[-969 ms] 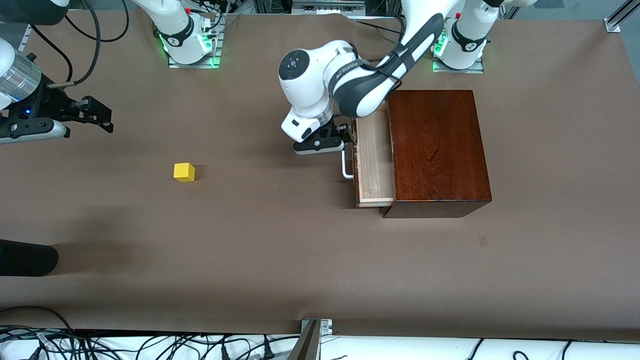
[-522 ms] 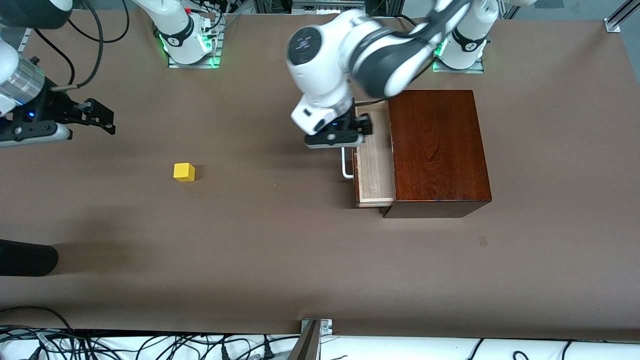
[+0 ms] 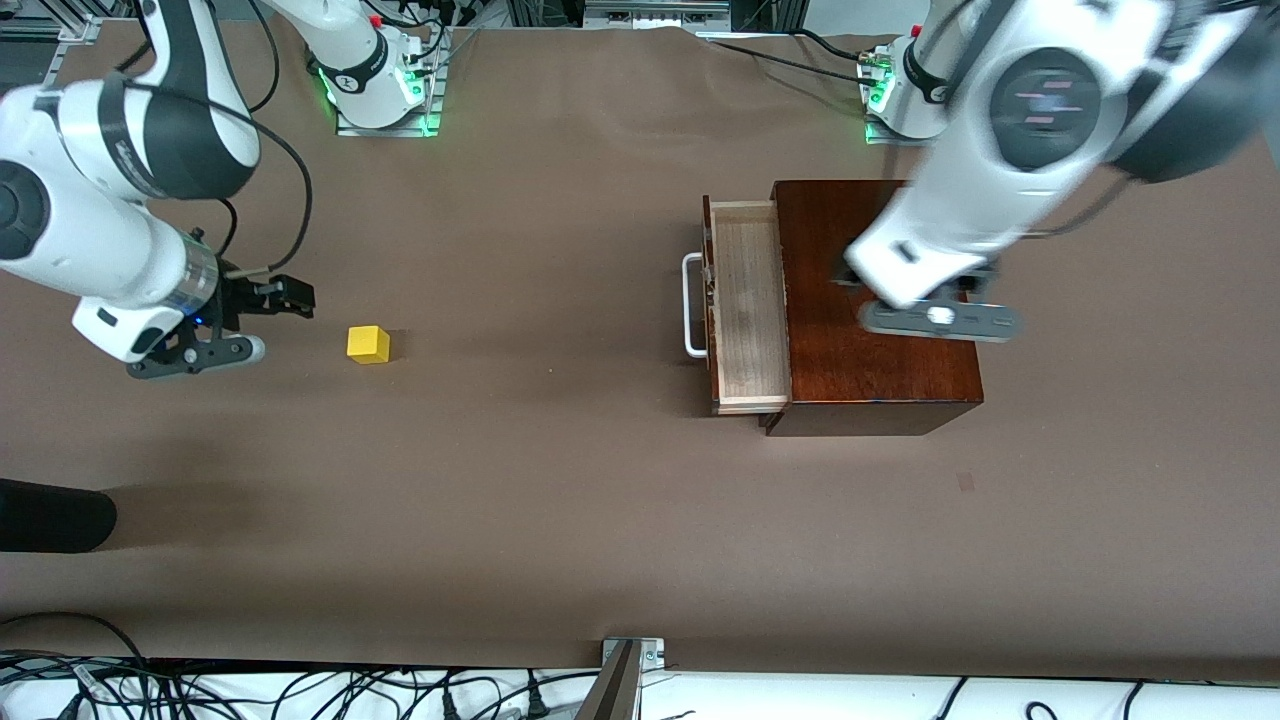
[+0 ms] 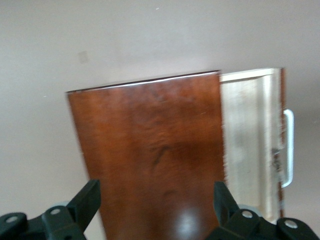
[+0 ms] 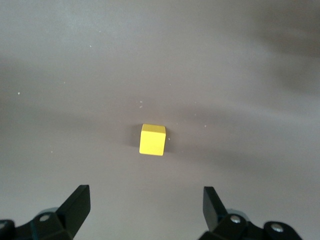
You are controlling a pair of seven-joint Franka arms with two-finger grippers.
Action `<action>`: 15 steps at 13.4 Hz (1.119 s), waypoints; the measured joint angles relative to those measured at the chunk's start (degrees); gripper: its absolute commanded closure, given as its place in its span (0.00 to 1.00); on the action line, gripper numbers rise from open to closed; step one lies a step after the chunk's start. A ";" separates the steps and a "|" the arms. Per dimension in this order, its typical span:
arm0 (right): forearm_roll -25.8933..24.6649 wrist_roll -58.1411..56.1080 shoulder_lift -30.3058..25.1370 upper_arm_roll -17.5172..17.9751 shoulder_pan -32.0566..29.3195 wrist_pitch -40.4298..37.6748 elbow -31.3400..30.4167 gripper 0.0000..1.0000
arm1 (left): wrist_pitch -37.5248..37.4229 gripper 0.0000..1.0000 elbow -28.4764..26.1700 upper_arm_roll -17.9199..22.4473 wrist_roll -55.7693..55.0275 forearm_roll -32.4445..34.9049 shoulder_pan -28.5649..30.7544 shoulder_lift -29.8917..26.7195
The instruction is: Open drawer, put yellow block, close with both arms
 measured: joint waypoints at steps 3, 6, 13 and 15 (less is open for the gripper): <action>1.02 0.00 0.31 -0.03 0.00 7.36 -4.74 0.00 | -2.22 0.00 -0.97 1.12 7.50 -4.28 5.18 -1.79; 1.04 0.02 0.51 -0.03 0.00 14.09 -11.85 0.00 | 0.61 0.00 -9.93 8.68 16.81 -9.78 7.47 -7.68; 1.33 0.43 1.54 -0.01 0.00 33.19 -25.87 0.00 | 13.98 0.00 -28.54 16.70 18.66 -10.94 6.04 -24.19; 1.64 0.48 3.47 0.26 0.01 37.66 -27.86 0.00 | 15.00 0.00 -28.86 16.77 15.65 -9.11 5.96 -24.28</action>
